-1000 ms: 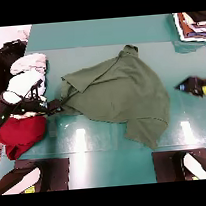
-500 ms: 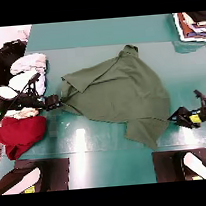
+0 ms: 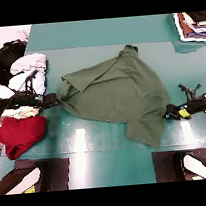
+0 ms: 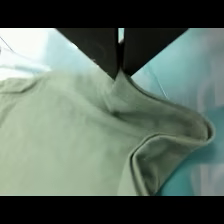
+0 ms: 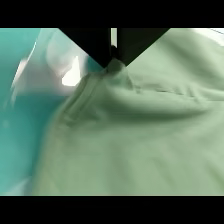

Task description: Fold the shirts.

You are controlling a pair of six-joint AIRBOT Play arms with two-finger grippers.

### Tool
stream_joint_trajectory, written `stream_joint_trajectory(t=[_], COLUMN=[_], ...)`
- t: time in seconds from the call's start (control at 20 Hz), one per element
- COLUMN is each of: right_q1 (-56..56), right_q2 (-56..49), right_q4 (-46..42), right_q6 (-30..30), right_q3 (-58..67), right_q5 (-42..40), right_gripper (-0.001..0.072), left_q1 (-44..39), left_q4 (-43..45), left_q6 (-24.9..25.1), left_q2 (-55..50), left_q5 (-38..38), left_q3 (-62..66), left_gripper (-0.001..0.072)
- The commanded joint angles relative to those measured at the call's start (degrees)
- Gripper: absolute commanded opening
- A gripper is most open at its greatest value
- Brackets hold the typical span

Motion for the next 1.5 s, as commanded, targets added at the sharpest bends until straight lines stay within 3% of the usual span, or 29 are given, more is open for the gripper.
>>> stream_joint_trajectory(t=[0.0, 0.2, 0.55, 0.75, 0.9, 1.05, 1.3, 1.45], right_q1=[4.37, 5.99, 5.99, 5.99, 5.99, 5.99, 6.58, 8.41], right_q2=[4.9, 13.73, 22.34, 21.9, 18.01, 10.86, -3.13, -12.35], right_q4=[0.42, 0.37, -3.48, -12.68, -16.9, -16.13, -16.22, -16.28], right_q6=[-0.44, 1.46, 2.08, 4.96, 6.54, 6.54, 6.38, 4.92], right_q3=[8.74, 31.3, 71.58, 85.11, 89.59, 87.25, 70.9, 64.22], right_q5=[0.66, -1.86, -16.17, -12.7, -6.45, 0.9, 11.91, 11.76], right_gripper=[0.0022, 0.0022, 0.0022, 0.0022, 0.0022, 0.0021, 0.0022, 0.0022], left_q1=[0.09, 0.09, 0.09, 0.09, 0.09, 0.09, 0.02, 0.02], left_q4=[2.95, 4.5, 4.48, 4.5, 7.56, 8.61, 6.67, 6.27], left_q6=[-0.44, -0.44, -0.44, -1.9, -4.83, -7.98, -6.75, -4.31], left_q2=[6.36, 13.68, 15.02, 15.54, 15.23, 14.75, 9.16, 0.61], left_q5=[0.09, -1.9, -2.34, 3.45, 2.21, -4.85, -12.57, -12.61], left_q3=[6.4, 27.1, 73.13, 84.11, 82.77, 69.18, 40.33, 30.91], left_gripper=[0.0022, 0.0023, 0.0023, 0.0022, 0.0022, 0.0022, 0.0023, 0.0024])
